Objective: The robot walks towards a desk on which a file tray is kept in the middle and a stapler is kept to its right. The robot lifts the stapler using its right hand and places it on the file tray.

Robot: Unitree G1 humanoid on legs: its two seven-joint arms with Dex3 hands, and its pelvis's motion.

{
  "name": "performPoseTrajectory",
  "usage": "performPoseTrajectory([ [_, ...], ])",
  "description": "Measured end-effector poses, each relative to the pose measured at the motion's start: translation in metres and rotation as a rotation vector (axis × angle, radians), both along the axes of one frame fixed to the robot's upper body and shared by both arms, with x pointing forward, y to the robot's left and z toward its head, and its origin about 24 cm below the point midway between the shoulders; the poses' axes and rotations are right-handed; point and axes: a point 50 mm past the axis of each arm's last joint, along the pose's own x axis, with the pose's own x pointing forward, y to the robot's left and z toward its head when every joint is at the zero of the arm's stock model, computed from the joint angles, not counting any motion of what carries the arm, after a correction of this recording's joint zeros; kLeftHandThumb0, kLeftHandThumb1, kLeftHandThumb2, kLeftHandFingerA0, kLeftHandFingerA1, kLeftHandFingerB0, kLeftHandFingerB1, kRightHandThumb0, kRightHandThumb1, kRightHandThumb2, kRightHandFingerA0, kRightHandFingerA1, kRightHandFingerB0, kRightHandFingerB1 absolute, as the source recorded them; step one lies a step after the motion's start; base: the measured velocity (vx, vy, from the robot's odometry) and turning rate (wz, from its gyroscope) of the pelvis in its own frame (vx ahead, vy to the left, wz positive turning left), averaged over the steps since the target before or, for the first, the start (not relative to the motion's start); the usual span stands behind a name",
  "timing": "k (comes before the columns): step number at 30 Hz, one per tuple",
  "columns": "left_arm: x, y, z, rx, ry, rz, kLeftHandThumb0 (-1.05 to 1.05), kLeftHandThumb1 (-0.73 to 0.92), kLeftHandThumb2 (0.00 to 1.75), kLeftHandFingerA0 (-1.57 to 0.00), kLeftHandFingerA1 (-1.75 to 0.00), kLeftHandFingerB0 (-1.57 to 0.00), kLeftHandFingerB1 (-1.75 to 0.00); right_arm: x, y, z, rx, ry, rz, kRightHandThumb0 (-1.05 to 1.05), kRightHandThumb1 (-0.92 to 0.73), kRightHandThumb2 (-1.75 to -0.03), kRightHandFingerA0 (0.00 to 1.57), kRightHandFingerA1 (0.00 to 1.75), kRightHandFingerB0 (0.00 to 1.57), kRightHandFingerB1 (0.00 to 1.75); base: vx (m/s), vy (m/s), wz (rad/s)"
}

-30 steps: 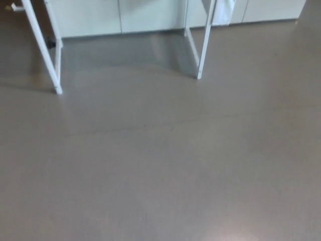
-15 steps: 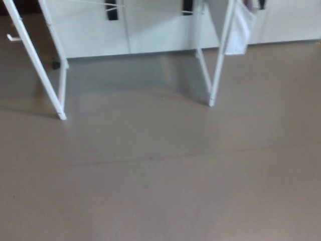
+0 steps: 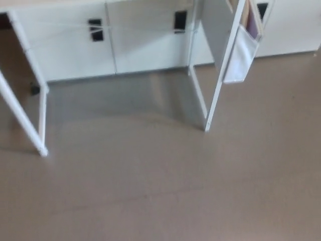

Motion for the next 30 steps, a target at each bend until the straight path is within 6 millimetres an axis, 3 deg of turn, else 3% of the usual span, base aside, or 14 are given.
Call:
performPoseTrajectory([
  [4,-0.002,0.0,0.002,0.006,-0.001,-0.008,-0.47,0.83,0.64,-0.25,-0.43,-0.25,-0.36,-0.005,0.004,-0.004,0.026,-0.008,-0.032,-0.79,-0.64,-1.03,0.02,0.3,0.05,0.25,0.35,0.081,0.09],
  [5,-0.004,0.001,0.002,0.006,0.005,-0.007,-0.48,0.83,0.64,-0.28,-0.44,-0.26,-0.36,-0.006,0.005,-0.004,0.017,0.003,-0.02,-0.76,-0.8,-0.64,0.0,0.31,0.08,0.26,0.3,0.047,0.06],
  [6,-0.006,0.001,0.001,0.006,0.011,-0.006,-0.47,0.82,0.64,-0.27,-0.43,-0.27,-0.36,-0.006,0.005,-0.005,0.012,0.009,-0.015,-0.75,-0.63,-1.02,0.0,0.21,0.01,0.24,0.32,0.016,0.14],
  [9,-0.007,0.001,0.001,0.007,0.017,-0.006,-0.47,0.83,0.64,-0.26,-0.43,-0.26,-0.36,-0.006,0.004,-0.005,0.013,0.008,-0.027,-0.89,-0.71,-1.06,0.0,0.12,0.0,0.08,0.28,-0.04,0.19],
  [12,-0.006,-0.001,0.002,0.002,0.008,-0.009,-0.47,0.83,0.64,-0.23,-0.42,-0.23,-0.34,0.0,0.003,-0.003,0.007,0.013,-0.006,-0.76,-0.61,-1.01,0.02,0.32,0.07,0.31,0.41,-0.091,0.26],
  [15,-0.002,-0.001,0.005,0.002,-0.009,-0.011,-0.48,0.83,0.64,-0.23,-0.43,-0.24,-0.36,0.001,0.001,-0.001,-0.016,0.016,0.013,-0.78,-0.65,-1.06,0.0,0.29,0.06,0.25,0.38,-0.076,0.0],
  [16,-0.003,-0.001,0.004,0.001,-0.005,-0.009,-0.47,0.83,0.64,-0.24,-0.45,-0.25,-0.37,0.001,0.001,-0.002,-0.021,0.022,0.02,-0.73,-0.6,-1.0,0.01,0.29,0.02,0.24,0.27,-0.041,-0.03],
  [17,-0.004,-0.001,0.004,0.001,-0.003,-0.01,-0.47,0.82,0.64,-0.24,-0.44,-0.25,-0.36,-0.001,0.001,-0.002,-0.023,0.023,0.016,-0.76,-0.78,-0.63,0.0,0.31,0.02,0.27,0.24,-0.007,-0.02],
  [18,-0.004,-0.002,0.004,0.002,-0.003,-0.015,-0.47,0.82,0.64,-0.25,-0.44,-0.25,-0.36,-0.002,0.0,-0.001,-0.018,0.014,-0.003,-0.78,-0.6,-1.0,0.0,0.25,0.06,0.2,0.2,0.051,-0.12],
  [26,-0.004,-0.003,0.0,-0.017,0.01,0.0,-0.48,0.84,0.65,-0.25,-0.43,-0.23,-0.36,-0.011,-0.001,-0.002,0.004,0.005,-0.067,-0.74,-0.62,-1.01,0.02,0.25,0.03,0.25,0.2,0.193,-0.26],
  [27,-0.005,-0.001,0.001,-0.013,0.011,0.002,-0.27,0.62,1.11,-0.11,-0.54,-0.09,-0.52,-0.011,0.001,-0.003,0.007,0.008,-0.064,-0.92,-0.73,-1.03,0.0,0.04,0.06,0.1,0.23,0.309,-0.37],
  [28,-0.004,0.0,0.004,-0.007,0.005,0.0,-0.27,0.62,1.11,-0.11,-0.54,-0.09,-0.52,-0.011,0.001,-0.004,0.007,0.012,-0.057,-0.92,-0.73,-1.03,0.0,0.04,0.06,0.1,0.16,0.275,0.13],
  [29,-0.003,-0.001,0.006,-0.006,-0.005,-0.007,-0.49,0.84,0.65,-0.24,-0.42,-0.22,-0.34,-0.011,0.002,-0.004,0.008,0.023,-0.046,-0.92,-0.7,-1.02,0.0,0.05,0.08,0.13,0.09,0.193,-0.01],
  [30,-0.002,-0.001,0.006,-0.006,-0.008,-0.01,-0.49,0.84,0.65,-0.24,-0.42,-0.22,-0.34,-0.011,0.003,-0.005,0.008,0.028,-0.039,-0.78,-0.58,-0.97,0.02,0.17,0.07,0.29,0.05,0.19,0.02],
])
